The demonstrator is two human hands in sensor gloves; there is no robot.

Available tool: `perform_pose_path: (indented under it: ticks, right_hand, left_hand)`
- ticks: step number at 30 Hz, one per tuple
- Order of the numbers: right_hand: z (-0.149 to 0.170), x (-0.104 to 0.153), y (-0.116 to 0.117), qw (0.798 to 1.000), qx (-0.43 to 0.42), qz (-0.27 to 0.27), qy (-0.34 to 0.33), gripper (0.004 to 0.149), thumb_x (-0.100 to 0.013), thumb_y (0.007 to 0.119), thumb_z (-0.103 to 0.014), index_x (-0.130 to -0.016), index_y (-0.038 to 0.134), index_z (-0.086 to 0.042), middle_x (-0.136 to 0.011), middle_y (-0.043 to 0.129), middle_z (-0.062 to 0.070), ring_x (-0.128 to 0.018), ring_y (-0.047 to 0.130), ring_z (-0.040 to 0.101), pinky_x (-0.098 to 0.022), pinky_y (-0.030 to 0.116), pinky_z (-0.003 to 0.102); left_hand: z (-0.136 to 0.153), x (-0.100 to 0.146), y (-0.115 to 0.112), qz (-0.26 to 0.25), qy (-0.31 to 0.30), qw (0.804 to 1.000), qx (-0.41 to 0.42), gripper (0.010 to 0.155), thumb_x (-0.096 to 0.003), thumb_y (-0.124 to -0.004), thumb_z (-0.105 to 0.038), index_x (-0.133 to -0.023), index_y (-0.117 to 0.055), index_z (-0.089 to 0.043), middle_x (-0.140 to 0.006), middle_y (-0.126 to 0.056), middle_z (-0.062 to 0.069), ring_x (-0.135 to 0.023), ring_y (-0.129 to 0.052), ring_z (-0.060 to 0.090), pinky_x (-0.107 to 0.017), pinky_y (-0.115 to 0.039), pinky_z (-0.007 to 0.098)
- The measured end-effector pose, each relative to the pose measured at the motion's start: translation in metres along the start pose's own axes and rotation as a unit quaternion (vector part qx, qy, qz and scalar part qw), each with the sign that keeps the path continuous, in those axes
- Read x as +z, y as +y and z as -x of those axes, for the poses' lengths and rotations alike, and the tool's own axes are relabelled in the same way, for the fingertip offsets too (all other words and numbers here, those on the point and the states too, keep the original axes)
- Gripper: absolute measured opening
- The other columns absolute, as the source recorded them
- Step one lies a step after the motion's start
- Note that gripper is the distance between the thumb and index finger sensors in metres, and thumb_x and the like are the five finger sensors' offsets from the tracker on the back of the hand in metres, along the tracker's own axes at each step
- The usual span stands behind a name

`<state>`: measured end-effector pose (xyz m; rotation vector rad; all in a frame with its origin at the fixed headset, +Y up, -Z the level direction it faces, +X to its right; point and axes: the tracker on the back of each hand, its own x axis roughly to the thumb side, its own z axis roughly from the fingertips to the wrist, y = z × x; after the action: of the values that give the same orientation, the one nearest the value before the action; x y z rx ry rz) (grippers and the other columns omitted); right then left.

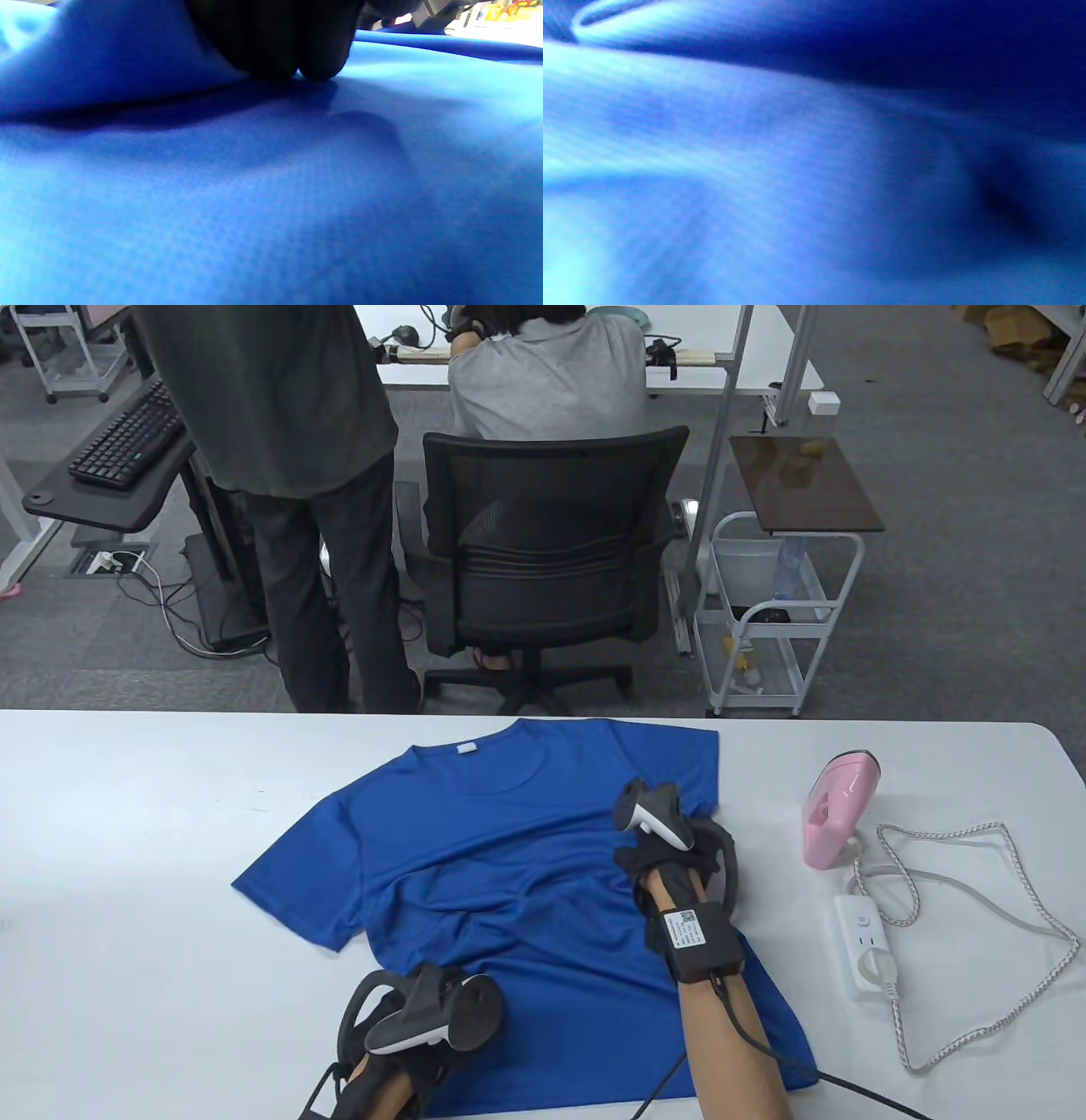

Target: Iron t-shirt with electric iron on table

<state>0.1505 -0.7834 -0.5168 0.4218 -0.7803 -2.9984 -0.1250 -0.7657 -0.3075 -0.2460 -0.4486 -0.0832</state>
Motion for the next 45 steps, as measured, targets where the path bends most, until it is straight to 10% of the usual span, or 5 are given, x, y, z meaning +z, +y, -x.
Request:
perform_pose_path:
  ticks: [9, 19, 28, 45]
  right_hand:
    - [0.059, -0.012, 0.002, 0.997, -0.042, 0.013, 0.069, 0.074, -0.048, 0.058, -0.054, -0.11, 0.024, -0.034, -0.12, 0.016, 0.005, -0.108, 0.032, 0.052, -0.072, 0.035, 0.076]
    - [0.071, 0.057, -0.013, 0.992, -0.055, 0.073, -0.085, 0.064, -0.049, 0.068, -0.046, -0.109, 0.058, -0.026, -0.115, 0.054, 0.015, -0.1, 0.059, 0.053, -0.068, 0.051, 0.072]
    - [0.102, 0.141, 0.04, 0.975, 0.038, 0.089, -0.2, 0.053, -0.049, 0.07, -0.043, -0.098, 0.079, -0.024, -0.104, 0.078, 0.013, -0.09, 0.077, 0.048, -0.062, 0.065, 0.065]
    - [0.149, 0.17, 0.072, 0.98, 0.033, 0.074, -0.183, 0.05, -0.049, 0.068, -0.046, -0.088, 0.087, -0.02, -0.097, 0.081, 0.015, -0.08, 0.082, 0.045, -0.058, 0.069, 0.061]
  left_hand:
    - [-0.001, 0.0, -0.001, -0.003, -0.007, 1.0, 0.0, 0.056, -0.0476, -0.062, -0.052, -0.095, -0.081, -0.03, -0.101, -0.085, -0.004, -0.097, -0.083, 0.025, -0.074, -0.062, 0.052]
    - [-0.004, 0.006, -0.002, -0.003, -0.025, 1.0, 0.003, 0.055, -0.0474, -0.062, -0.053, -0.094, -0.082, -0.03, -0.1, -0.086, -0.004, -0.095, -0.085, 0.024, -0.073, -0.064, 0.051]
    - [-0.003, 0.006, -0.002, -0.006, -0.025, 1.0, 0.003, 0.055, -0.0472, -0.062, -0.053, -0.092, -0.084, -0.031, -0.098, -0.087, -0.005, -0.094, -0.086, 0.023, -0.072, -0.065, 0.05]
    - [-0.015, 0.014, 0.007, 0.029, -0.063, 0.998, 0.012, 0.054, -0.0471, -0.063, -0.054, -0.086, -0.091, -0.03, -0.09, -0.097, -0.005, -0.086, -0.095, 0.022, -0.071, -0.068, 0.05]
